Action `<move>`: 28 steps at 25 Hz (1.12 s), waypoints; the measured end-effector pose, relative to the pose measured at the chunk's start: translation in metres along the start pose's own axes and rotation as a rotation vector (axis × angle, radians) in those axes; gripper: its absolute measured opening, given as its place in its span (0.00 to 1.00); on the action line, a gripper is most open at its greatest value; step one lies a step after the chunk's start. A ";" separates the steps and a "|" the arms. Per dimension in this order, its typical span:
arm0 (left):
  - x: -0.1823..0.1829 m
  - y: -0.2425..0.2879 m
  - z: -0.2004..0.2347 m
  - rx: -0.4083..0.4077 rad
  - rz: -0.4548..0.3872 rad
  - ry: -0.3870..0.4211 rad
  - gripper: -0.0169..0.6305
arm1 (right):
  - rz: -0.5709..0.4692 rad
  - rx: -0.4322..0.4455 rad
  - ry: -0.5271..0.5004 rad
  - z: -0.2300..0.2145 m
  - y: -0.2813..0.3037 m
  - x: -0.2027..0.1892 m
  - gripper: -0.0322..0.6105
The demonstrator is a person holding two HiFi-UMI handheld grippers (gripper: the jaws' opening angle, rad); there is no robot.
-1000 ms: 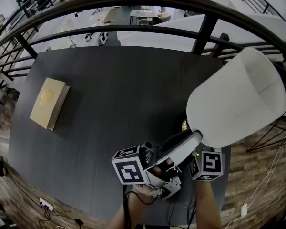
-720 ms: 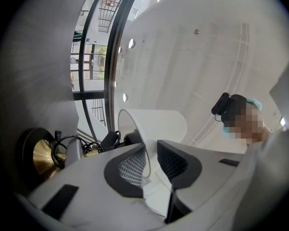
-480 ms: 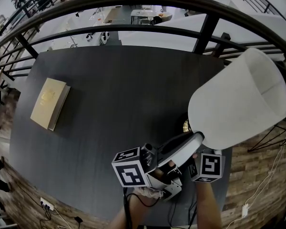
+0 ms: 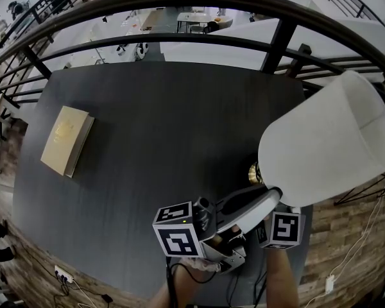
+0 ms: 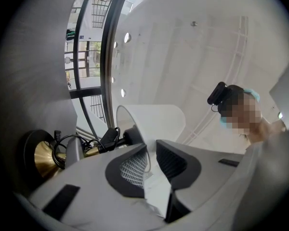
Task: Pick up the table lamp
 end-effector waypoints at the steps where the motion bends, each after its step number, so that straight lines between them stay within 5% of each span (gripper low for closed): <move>1: 0.000 0.000 -0.001 -0.006 0.006 0.002 0.17 | -0.001 -0.004 -0.006 0.000 -0.001 0.001 0.23; 28: 0.022 0.012 -0.054 -0.050 -0.011 0.039 0.17 | -0.071 0.002 -0.025 0.005 -0.019 0.060 0.23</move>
Point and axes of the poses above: the fingertips, and each gripper's own axes: y forward along the fingers, z to its left, x out of its top, the point moved 10 cm from there along -y, backward along the fingers, and after that the axes turned 8 degrees about z, right-handed, at the moved point
